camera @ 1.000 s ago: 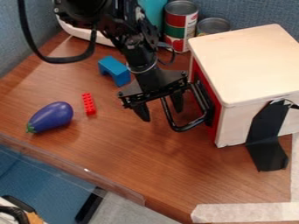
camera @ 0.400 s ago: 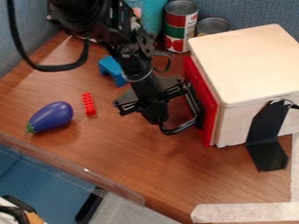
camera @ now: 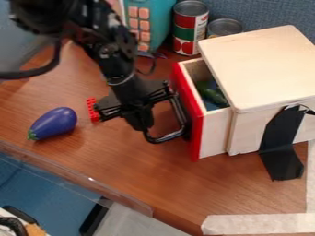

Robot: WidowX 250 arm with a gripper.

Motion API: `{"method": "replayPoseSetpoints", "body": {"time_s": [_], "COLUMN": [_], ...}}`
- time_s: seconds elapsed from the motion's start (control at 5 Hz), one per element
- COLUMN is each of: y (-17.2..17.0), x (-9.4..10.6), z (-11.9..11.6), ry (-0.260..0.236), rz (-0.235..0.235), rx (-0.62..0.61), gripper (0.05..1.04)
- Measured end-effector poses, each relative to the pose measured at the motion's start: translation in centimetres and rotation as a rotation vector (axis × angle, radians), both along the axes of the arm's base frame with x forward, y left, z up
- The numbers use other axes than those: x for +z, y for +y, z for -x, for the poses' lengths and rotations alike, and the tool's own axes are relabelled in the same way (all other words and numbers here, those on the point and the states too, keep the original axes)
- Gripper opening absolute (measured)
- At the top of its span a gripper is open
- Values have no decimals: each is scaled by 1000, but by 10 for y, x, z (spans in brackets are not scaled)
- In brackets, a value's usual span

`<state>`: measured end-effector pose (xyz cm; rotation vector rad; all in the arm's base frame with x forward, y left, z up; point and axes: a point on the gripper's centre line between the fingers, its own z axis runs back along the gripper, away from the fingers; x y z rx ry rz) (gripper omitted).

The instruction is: Open the drawer

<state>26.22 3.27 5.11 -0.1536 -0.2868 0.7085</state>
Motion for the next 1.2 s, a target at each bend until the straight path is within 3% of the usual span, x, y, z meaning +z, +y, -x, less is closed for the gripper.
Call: {"method": "replayPoseSetpoints", "body": {"time_s": [1.0,1.2], "y": [29,32], "x": [-1,-1], "z": [25,28], "ry": [85,95], "rz": [-19,-26], "rx": [-15,-16], "gripper": [113,154]}}
